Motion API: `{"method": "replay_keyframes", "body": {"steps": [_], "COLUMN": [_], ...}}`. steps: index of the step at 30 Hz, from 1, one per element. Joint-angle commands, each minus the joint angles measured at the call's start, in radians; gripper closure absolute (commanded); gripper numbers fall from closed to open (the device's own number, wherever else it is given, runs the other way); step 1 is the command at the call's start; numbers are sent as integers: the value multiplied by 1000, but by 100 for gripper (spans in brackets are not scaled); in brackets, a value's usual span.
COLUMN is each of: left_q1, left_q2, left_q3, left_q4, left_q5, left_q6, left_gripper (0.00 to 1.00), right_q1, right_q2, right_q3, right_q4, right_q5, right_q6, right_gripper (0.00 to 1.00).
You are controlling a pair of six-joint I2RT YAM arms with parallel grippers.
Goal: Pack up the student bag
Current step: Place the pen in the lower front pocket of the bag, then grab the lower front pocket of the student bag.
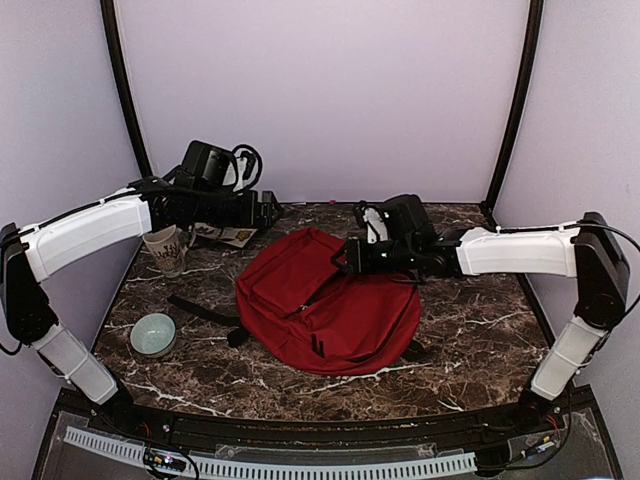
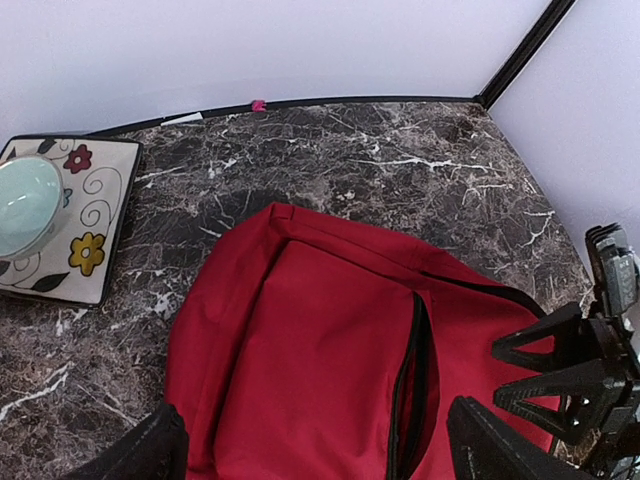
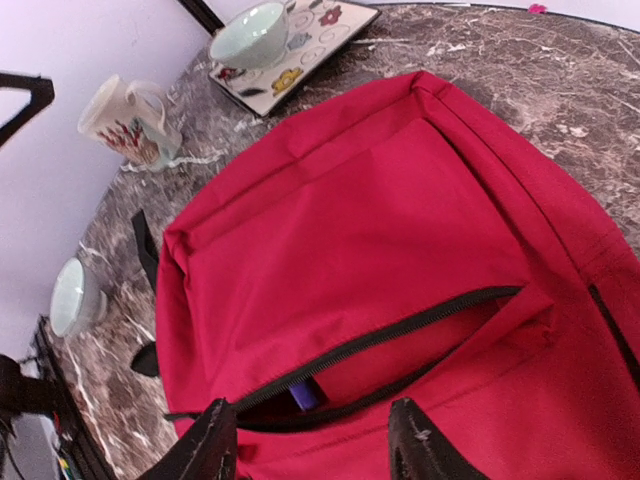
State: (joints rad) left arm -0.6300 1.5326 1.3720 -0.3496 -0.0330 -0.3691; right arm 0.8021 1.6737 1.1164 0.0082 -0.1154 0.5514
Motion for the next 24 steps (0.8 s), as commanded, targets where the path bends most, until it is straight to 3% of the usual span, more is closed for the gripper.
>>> {"method": "replay_keyframes", "body": {"steps": [1, 6, 8, 9, 12, 16, 24], "left_q1": [9, 9, 9, 9, 9, 9, 9], "left_q2": [-41, -52, -57, -59, -66, -74, -95], "left_q3": [-26, -35, -41, -44, -55, -66, -78], "left_q4": [-10, -15, -14, -13, -12, -14, -30], "left_q5": [16, 9, 6, 4, 0, -13, -35], "left_q6": [11, 10, 12, 12, 13, 10, 13], "left_gripper": [8, 7, 7, 7, 7, 7, 7], "right_q1": [-17, -108, -157, -181, -241, -241, -118], "right_q2": [-44, -12, -8, -13, -47, -61, -73], "right_q3": [115, 303, 330, 327, 260, 240, 235], "right_q4": [-247, -512, -558, -567, -520, -517, -496], "right_q5": [86, 70, 28, -4, -109, -111, -49], "right_q6": [-113, -90, -50, -18, 23, -10, -135], "right_gripper": [44, 27, 2, 1, 0, 1, 8]}}
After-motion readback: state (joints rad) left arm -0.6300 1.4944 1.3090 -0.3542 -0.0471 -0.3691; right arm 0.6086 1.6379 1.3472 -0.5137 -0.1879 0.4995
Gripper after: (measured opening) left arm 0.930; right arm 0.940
